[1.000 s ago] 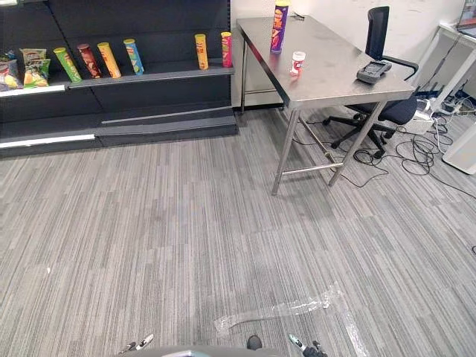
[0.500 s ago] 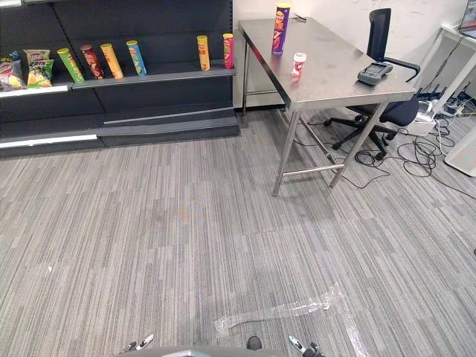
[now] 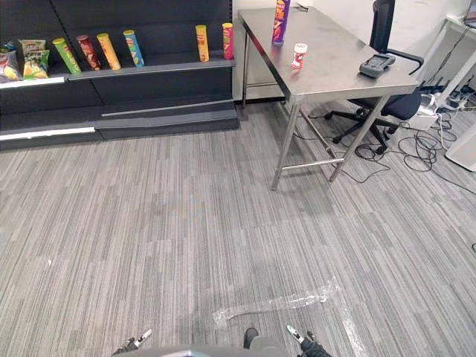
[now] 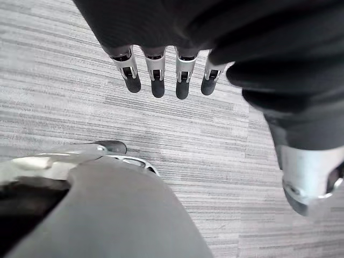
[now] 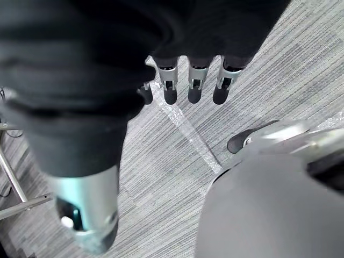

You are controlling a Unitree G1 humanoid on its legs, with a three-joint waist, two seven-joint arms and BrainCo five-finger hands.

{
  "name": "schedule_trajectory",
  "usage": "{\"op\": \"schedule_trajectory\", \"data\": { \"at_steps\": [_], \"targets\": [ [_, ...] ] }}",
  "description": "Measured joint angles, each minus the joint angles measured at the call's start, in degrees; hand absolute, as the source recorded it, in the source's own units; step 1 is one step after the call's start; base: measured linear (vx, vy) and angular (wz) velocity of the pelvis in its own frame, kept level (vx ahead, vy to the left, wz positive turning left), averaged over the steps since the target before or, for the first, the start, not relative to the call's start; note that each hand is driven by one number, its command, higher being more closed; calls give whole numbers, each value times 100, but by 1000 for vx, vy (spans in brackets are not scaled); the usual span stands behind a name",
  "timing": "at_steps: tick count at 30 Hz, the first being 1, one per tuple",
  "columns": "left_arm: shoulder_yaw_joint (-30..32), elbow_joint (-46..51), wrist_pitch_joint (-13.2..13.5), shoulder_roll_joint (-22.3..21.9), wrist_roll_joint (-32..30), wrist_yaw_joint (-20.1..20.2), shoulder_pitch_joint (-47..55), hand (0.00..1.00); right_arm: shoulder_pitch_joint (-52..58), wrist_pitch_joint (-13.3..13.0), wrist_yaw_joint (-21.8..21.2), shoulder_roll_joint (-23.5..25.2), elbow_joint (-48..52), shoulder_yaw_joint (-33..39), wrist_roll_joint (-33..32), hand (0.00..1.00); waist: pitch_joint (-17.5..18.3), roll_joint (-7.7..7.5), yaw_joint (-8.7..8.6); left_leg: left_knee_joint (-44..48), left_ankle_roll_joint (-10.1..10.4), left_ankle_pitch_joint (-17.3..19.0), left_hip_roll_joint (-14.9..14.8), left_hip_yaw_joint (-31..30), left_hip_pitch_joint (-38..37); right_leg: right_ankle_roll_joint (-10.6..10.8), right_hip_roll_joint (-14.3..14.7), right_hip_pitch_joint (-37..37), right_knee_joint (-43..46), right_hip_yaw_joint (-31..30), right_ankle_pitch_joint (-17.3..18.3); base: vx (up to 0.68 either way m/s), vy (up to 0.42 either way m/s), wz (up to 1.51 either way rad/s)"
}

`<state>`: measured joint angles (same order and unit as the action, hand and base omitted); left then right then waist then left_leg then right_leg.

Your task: Put the gum and the chips on the shelf.

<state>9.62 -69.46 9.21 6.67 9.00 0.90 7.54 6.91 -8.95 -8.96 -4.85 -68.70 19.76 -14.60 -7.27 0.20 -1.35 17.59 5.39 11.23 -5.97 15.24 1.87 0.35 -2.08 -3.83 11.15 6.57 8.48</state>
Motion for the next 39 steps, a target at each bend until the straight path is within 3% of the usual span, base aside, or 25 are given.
{"op": "schedule_trajectory", "data": {
  "at_steps": [2, 4, 5, 7, 8, 11, 12, 13, 14, 15, 16, 17, 20, 21, 23, 25, 26, 28, 29, 31, 34, 36, 37, 38, 39],
  "targets": [
    [139, 130, 0, -34, 180, 0, -52, 0, 68, -1, 4, -30, -34, 23, -2, 0, -186, -43, 9, 1367, 51, -129, -177, -8, 634, -9, -99, 15, 223, 79, 131, -42, -67, 29],
    [356, 158, 2, -181, 382, 0, -46, 0, 95, 0, 10, -83, -49, 81, -18, 0, -251, 108, 44, 2204, 1, -220, -338, 7, 1011, 11, -124, 83, 368, 97, 263, 14, 34, 13],
    [423, 157, -3, -215, 449, 11, -35, 0, 88, 2, 12, -93, -49, 142, -48, 0, -269, 141, 28, 2444, -92, -74, -390, 14, 1149, 43, -177, 122, 405, 101, 306, 78, 129, 10],
    [409, 164, -1, -198, 462, 82, -40, 0, 37, 1, 18, -89, -47, 236, -128, 0, -274, 133, 21, 2228, -101, 66, -419, 34, 1351, 98, -315, 130, 397, 74, 340, 90, 154, 5],
    [403, 164, 1, -199, 522, 113, -33, 0, 8, 0, 28, -90, -45, 230, -134, 0, -276, 137, 20, 1696, -107, 45, -435, 25, 1417, 164, -413, 131, 397, 55, 379, 117, 216, 0],
    [409, 165, 10, -207, 611, 155, -23, 0, -40, -15, 50, -94, 37, 211, -130, 0, -279, 146, 21, -3, -35, -351, -501, -176, 1406, 378, -635, 140, 398, -74, 509, 162, 279, -9],
    [414, 165, 10, -213, 612, 162, -20, 0, -64, -19, 54, -94, 36, 202, -123, 0, -282, 159, 22, -271, 23, -424, -537, -237, 1400, 421, -674, 139, 394, -103, 534, 249, 396, -21],
    [425, 162, 9, -217, 613, 183, -10, 0, -113, -32, 73, -87, 29, 143, -113, 0, -301, 183, 10, -310, 156, -719, -606, -215, 1458, 547, -743, 162, 367, -209, 610, 313, 454, -18],
    [428, 164, 10, -213, 613, 187, -4, 0, -156, -33, 85, -101, 22, 112, -110, 0, -301, 177, 7, -56, 79, -837, -539, -192, 1519, 581, -805, 264, 198, -342, 631, 418, 570, -29],
    [440, 164, 16, -254, 624, 187, 28, 0, -182, -33, 92, -117, -46, 125, -109, 0, -274, 239, 25, 354, -215, -498, -450, -92, 1624, 576, -886, 462, -167, -557, 635, 390, 474, -31],
    [439, 162, 20, -252, 625, 181, 39, 0, -245, -32, 85, -129, -97, 123, -108, 0, -253, 223, 43, 514, -265, -298, -442, 2, 1683, 597, -894, 516, -192, -648, 615, 407, 420, -37],
    [411, 163, 20, -199, 624, 180, 24, 0, -371, -26, 74, -101, -149, 141, -108, 0, -231, 156, 7, 652, -431, -38, -298, 127, 1713, 629, -989, 453, 212, -845, 555, 330, 287, -22],
    [362, 167, 22, -128, 608, 166, 41, 0, -415, 1, 22, -29, -196, 283, -106, 0, -29, -23, 98, 522, -557, 215, 91, 465, 1550, 723, -1181, 316, 799, -941, 348, 451, 295, -28],
    [291, 137, 15, -125, 592, 164, 25, 0, -405, -1, 11, -31, -188, 415, -106, 0, 55, -7, 156, 242, -684, 211, 324, 669, 1249, 708, -1357, 200, 1029, -1157, 150, 484, 283, -49],
    [146, 111, 15, -124, 553, 160, 38, 0, -392, 0, 11, -40, -171, 459, -106, 0, 134, 68, 159, 27, -769, 222, 452, 788, 963, 633, -1426, 29, 1457, -1246, -105, 366, 217, -36],
    [-51, 144, 16, -136, 553, 165, 59, 0, -383, 2, -13, -64, -100, 449, -110, 0, 212, 221, 96, -373, -824, 246, 563, 786, 465, 632, -1441, -554, 2799, -1228, -1004, 415, 237, -16],
    [-215, 179, 18, -94, 551, 170, 47, 0, -393, -1, -10, -70, -55, 431, -109, 0, 150, 202, -11, -589, -920, 296, 610, 757, 97, 689, -1412, -886, 3769, -1164, -1193, 435, 185, 9],
    [-416, 177, 18, -7, 552, 174, -1, 0, -364, 2, -4, -60, 32, 255, -116, 0, 5, 169, -7, -871, -942, 313, 680, 760, -533, 385, -1361, -1260, 4903, -820, -737, 348, 80, 0],
    [-475, 161, 10, -2, 551, 172, -23, 0, -354, -7, -1, -98, 115, 140, -125, 0, -32, 174, -3, -1069, -941, 313, 678, 768, -898, 227, -1297, -1500, 5193, -444, -262, 257, 23, -13],
    [-474, 136, 9, -14, 551, 173, -83, 0, -355, -61, 1, -101, 267, -41, -146, 0, -71, 179, -19, -1286, -936, 318, 654, 770, -1256, 163, -1143, -1886, 4932, 12, 163, 270, -16, -5],
    [-263, 125, 10, -125, 550, 177, -181, 0, -453, -124, 10, -103, 279, -77, -166, 0, -195, 245, -151, -1525, -737, 444, 510, 736, -1615, 189, -828, -2240, 3008, 405, 163, 343, -135, 29],
    [-62, 125, 7, -211, 552, 170, -244, 0, -453, -133, 19, -122, 294, -114, -164, 0, -328, 283, -181, -1660, -448, 640, 384, 722, -1884, 272, -698, -2322, 1729, 351, -175, 414, -224, 38],
    [39, 128, 12, -220, 551, 175, -271, 0, -404, -130, 24, -120, 288, -115, -163, 0, -391, 204, -164, -1712, -305, 745, 373, 683, -2041, 305, -695, -2279, 915, 213, -845, 470, -266, 14],
    [218, 57, 3, -348, 552, 172, -277, 0, -396, -127, 20, -183, 262, -96, -161, 0, -465, 347, -140, -1768, -284, 795, 232, 589, -2177, 113, -501, -2246, 938, 275, -1144, 481, -258, 0],
    [310, -5, 9, -431, 553, 192, -299, 0, -431, -132, 27, -217, 265, -55, -160, 0, -411, 512, -128, -1739, -292, 694, 182, 605, -2150, 166, -439, -2289, 1038, 251, -999, 534, -324, -13]
  ]
}}
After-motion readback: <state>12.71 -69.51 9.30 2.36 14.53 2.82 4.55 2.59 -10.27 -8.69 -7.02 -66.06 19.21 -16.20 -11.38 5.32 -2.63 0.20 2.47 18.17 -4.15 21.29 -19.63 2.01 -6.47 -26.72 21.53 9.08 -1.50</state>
